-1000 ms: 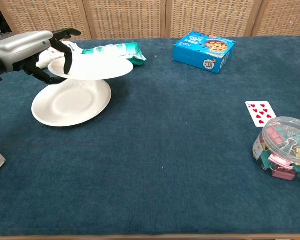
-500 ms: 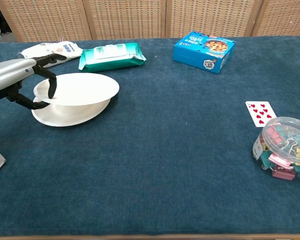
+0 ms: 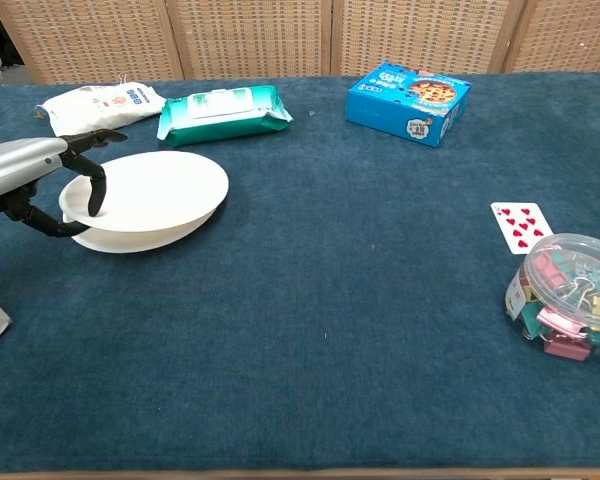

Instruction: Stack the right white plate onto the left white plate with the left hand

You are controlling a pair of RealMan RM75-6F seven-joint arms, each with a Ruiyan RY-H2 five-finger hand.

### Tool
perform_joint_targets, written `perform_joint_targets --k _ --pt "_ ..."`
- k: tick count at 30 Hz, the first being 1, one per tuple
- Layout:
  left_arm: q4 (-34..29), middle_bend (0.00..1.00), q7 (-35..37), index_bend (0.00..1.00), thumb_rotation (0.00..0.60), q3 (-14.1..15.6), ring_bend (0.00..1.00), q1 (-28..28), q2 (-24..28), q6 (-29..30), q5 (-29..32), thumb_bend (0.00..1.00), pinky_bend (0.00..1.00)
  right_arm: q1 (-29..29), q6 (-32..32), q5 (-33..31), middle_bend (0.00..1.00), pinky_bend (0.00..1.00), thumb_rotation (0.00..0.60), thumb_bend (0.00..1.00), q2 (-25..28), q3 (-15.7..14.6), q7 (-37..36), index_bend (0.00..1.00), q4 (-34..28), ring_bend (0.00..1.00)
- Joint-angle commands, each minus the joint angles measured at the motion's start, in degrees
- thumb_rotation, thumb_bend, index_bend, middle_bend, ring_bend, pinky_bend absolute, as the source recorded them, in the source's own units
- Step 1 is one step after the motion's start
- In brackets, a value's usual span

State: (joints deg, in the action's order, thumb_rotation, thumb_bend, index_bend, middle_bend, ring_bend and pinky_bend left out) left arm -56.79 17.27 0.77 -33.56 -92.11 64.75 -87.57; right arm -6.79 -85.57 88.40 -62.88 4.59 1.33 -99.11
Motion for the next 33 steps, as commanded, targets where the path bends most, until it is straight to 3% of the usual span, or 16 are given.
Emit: perform_joint_targets --k 1,8,11,15,18,24,30,33 --pt "-0.70 0.00 -1.04 0.50 0.600 0.35 0.00 0.02 0.97 -1.02 0.07 0.42 0.00 0.03 -0.01 -0.02 0.00 0.00 0.600 0.00 0.05 0.00 -0.06 0.05 -0.06 0.00" --pt "-2.73 0.00 -3.30 0.25 0.600 0.10 0.00 0.10 2.81 -2.96 1.09 0.38 0.00 0.09 -0.05 0.14 0.00 0.00 0.600 0.00 0.18 -0.09 -0.07 0.05 -0.31 0.00" --pt "-3.40 0.00 -3.29 0.19 0.600 0.15 0.00 0.12 3.33 -3.48 1.17 0.35 0.00 0.12 -0.09 0.12 0.00 0.00 0.600 0.00 0.21 -0.08 -0.03 0.05 -0.38 0.00" --pt "-4.76 0.00 -1.83 0.02 0.600 0.11 0.00 0.30 4.76 -3.24 0.91 0.19 0.00 0.16 -0.11 -0.02 0.00 0.00 0.600 0.00 0.24 -0.03 0.03 0.05 -0.44 0.00" --pt "-5.28 0.00 -1.03 0.00 0.600 0.01 0.00 0.22 5.51 -3.17 0.61 0.10 0.00 0.12 0.06 -0.10 0.00 0.00 0.600 0.00 0.21 -0.05 0.16 0.05 -0.47 0.00" --pt "-7.24 0.00 -1.06 0.00 0.600 0.36 0.00 -0.17 7.37 -4.62 0.40 0.02 0.00 0.14 0.10 -0.16 0.00 0.00 0.600 0.00 0.20 -0.06 0.46 0.05 -0.68 0.00" --pt "-11.33 0.00 1.88 0.00 0.600 0.36 0.00 0.55 10.54 -1.19 -1.62 0.01 0.00 0.27 -0.06 -0.20 0.00 0.00 0.600 0.00 0.32 -0.06 0.43 0.05 -0.87 0.00" --pt "-15.42 0.00 -0.36 0.00 0.600 1.13 0.00 0.32 14.11 -2.80 -1.62 0.01 0.00 0.29 -0.02 -0.24 0.00 0.00 0.600 0.00 0.41 -0.06 0.43 0.05 -0.97 0.00"
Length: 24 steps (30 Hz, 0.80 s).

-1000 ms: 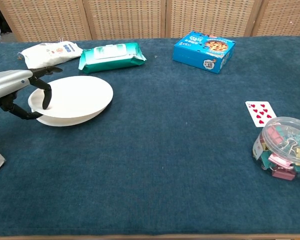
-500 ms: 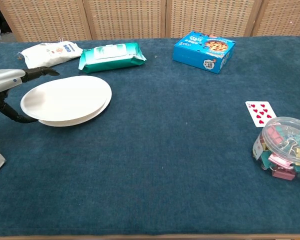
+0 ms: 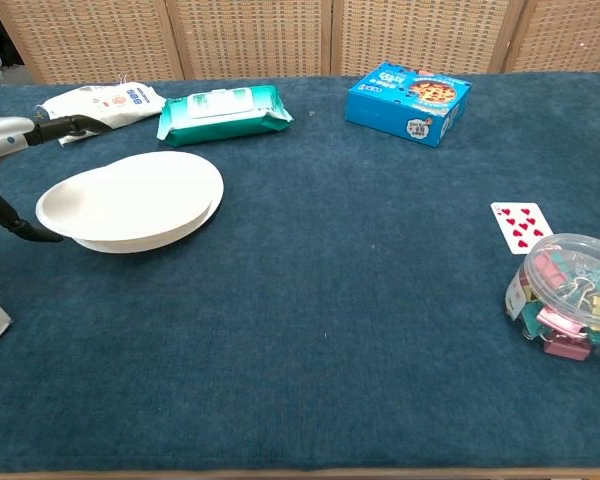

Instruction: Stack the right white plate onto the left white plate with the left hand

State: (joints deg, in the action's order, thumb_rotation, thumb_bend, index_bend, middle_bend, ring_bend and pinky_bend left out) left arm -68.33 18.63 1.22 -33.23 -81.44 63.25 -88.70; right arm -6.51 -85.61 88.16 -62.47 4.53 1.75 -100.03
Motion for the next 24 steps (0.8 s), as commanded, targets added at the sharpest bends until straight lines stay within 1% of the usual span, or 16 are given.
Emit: perform_joint_targets --k 1,4,6,8,10,14,16,21,24 --pt "-5.09 0.00 -3.61 0.00 0.600 0.90 0.00 -0.18 4.47 -2.35 -0.12 0.01 0.00 -0.01 0.04 0.03 0.00 0.00 0.600 0.00 0.02 -0.01 0.02 0.05 -0.09 0.00" --pt "-9.05 0.00 -11.17 0.00 0.600 1.08 0.00 -0.53 7.05 -5.87 2.55 0.01 0.00 0.01 0.08 0.06 0.00 0.00 0.600 0.00 0.09 -0.07 0.11 0.05 -0.23 0.00" --pt "-10.72 0.00 -17.01 0.00 0.600 0.25 0.00 -0.39 7.29 -6.77 5.30 0.01 0.00 0.06 0.04 0.07 0.00 0.00 0.600 0.00 0.13 -0.10 0.17 0.05 -0.33 0.00" --pt "-11.52 0.00 -19.52 0.00 0.600 -0.50 0.00 -0.34 6.79 -7.25 7.18 0.01 0.00 0.10 -0.03 0.12 0.00 0.00 0.600 0.00 0.18 -0.10 0.15 0.05 -0.40 0.00" --pt "-12.39 0.00 -19.57 0.00 0.600 -0.91 0.00 -0.37 6.32 -7.54 7.79 0.01 0.00 0.17 -0.19 0.17 0.00 0.00 0.600 0.00 0.23 -0.08 0.08 0.05 -0.44 0.00" --pt "-12.26 0.00 -16.00 0.00 0.600 -0.64 0.00 -0.32 4.93 -6.16 4.88 0.01 0.00 0.19 -0.15 -0.04 0.00 0.00 0.600 0.00 0.37 0.01 -0.18 0.05 -0.40 0.00" --pt "-12.45 0.00 -14.94 0.00 0.600 -0.30 0.00 -0.50 4.50 -6.40 3.99 0.01 0.00 0.20 -0.16 0.01 0.00 0.00 0.600 0.00 0.40 0.01 -0.25 0.05 -0.38 0.00" --pt "-13.30 0.00 -15.79 0.00 0.600 -0.28 0.00 -0.66 2.37 -5.94 2.95 0.01 0.00 0.16 -0.05 0.05 0.00 0.00 0.600 0.00 0.41 -0.02 -0.30 0.05 -0.34 0.00" --pt "-13.86 0.00 -17.87 0.00 0.600 -0.52 0.00 -0.56 0.48 -5.29 2.83 0.01 0.00 0.14 0.04 0.04 0.00 0.00 0.600 0.00 0.41 -0.03 -0.32 0.05 -0.31 0.00"
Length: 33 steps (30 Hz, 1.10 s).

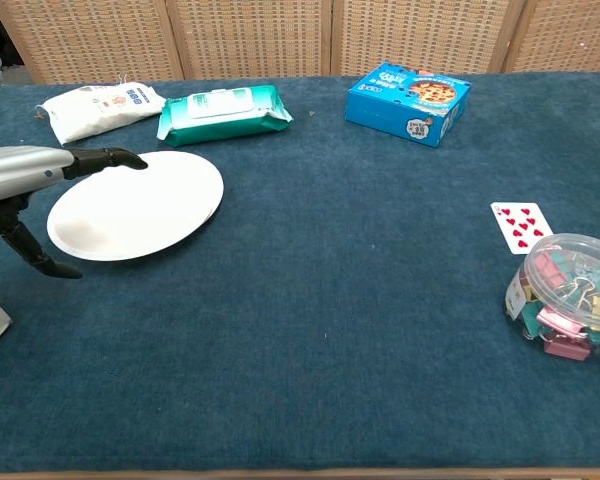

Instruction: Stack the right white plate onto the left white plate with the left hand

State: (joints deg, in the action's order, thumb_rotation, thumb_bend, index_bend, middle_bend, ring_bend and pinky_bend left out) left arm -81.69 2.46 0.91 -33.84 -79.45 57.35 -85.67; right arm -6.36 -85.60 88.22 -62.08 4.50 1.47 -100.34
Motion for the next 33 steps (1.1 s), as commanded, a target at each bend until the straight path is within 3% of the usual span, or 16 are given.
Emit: perform_joint_targets --k 1,5,21,26,33 --pt "-0.42 0.00 -2.55 0.00 0.600 -0.41 0.00 0.14 -2.16 0.82 0.07 0.01 0.00 0.01 0.04 -0.08 0.00 0.00 0.600 0.00 0.02 0.00 -0.08 0.05 0.02 0.00" --pt "1.51 0.00 -6.32 0.00 0.600 -1.96 0.00 0.62 -5.24 1.05 3.27 0.01 0.00 0.16 -0.13 -0.35 0.00 0.00 0.600 0.00 0.25 0.12 -0.62 0.05 0.14 0.00" --pt "11.60 0.00 -5.12 0.00 0.600 -6.08 0.00 -2.31 -11.69 -3.83 8.62 0.01 0.00 0.21 0.08 -0.93 0.00 0.00 0.600 0.00 0.39 0.32 -1.02 0.05 0.39 0.00" --pt "13.09 0.00 -4.71 0.00 0.600 -6.84 0.00 -3.10 -12.16 -5.18 9.69 0.01 0.00 0.16 0.25 -1.10 0.00 0.00 0.600 0.00 0.32 0.34 -0.90 0.05 0.43 0.00" --pt "9.57 0.00 0.11 0.00 0.600 -5.19 0.00 -2.44 -8.90 -4.27 6.47 0.01 0.00 0.08 0.49 -1.19 0.00 0.00 0.600 0.00 0.22 0.32 -0.71 0.05 0.47 0.00"
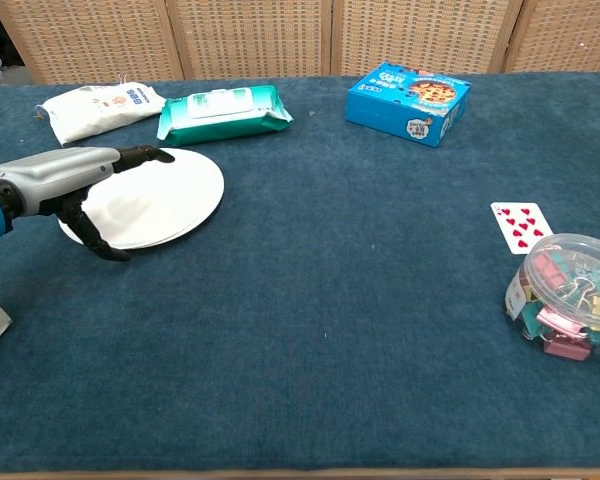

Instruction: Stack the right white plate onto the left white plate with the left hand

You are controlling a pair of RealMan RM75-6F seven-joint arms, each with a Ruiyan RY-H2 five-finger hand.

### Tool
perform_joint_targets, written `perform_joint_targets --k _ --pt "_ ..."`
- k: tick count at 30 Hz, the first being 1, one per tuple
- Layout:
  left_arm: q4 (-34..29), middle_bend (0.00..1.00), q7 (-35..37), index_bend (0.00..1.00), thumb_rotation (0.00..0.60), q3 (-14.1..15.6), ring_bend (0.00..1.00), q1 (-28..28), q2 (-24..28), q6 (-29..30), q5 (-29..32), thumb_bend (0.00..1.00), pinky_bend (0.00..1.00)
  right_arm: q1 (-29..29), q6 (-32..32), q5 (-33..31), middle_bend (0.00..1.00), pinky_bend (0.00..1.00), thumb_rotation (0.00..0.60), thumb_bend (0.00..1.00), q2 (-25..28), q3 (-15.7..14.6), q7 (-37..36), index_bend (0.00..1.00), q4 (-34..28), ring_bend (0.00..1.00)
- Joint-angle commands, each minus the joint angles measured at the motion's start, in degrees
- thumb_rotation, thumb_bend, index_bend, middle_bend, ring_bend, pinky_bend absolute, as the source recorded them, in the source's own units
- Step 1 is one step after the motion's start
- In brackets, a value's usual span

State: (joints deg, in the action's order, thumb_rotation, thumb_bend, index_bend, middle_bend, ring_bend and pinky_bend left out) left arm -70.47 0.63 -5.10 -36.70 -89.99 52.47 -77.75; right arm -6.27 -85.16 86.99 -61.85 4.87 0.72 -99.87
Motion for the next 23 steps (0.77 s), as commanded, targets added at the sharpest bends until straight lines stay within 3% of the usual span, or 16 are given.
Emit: perform_joint_targets --k 1,7,13,23 --pt "-2.30 0.00 2.52 0.00 0.600 1.09 0.00 0.62 2.38 0.79 -1.82 0.01 0.00 -0.03 0.08 0.09 0.00 0.00 0.600 0.00 -0.02 -0.09 0.06 0.05 -0.02 0.00" --pt "-8.40 0.00 7.05 0.00 0.600 2.37 0.00 3.74 10.28 5.49 -4.27 0.01 0.00 0.15 -0.40 0.63 0.00 0.00 0.600 0.00 0.13 -0.18 -0.11 0.05 -0.27 0.00" --pt "-10.41 0.00 8.44 0.00 0.600 2.03 0.00 10.03 16.12 16.26 -4.50 0.01 0.00 0.28 -1.16 1.26 0.00 0.00 0.600 0.00 -0.07 -0.11 0.21 0.05 -0.37 0.00" --pt "-13.57 0.00 8.04 0.00 0.600 3.64 0.00 21.69 20.76 28.35 -0.94 0.01 0.00 0.17 -2.54 2.72 0.00 0.00 0.600 0.00 -2.05 0.11 4.12 0.00 0.98 0.00"
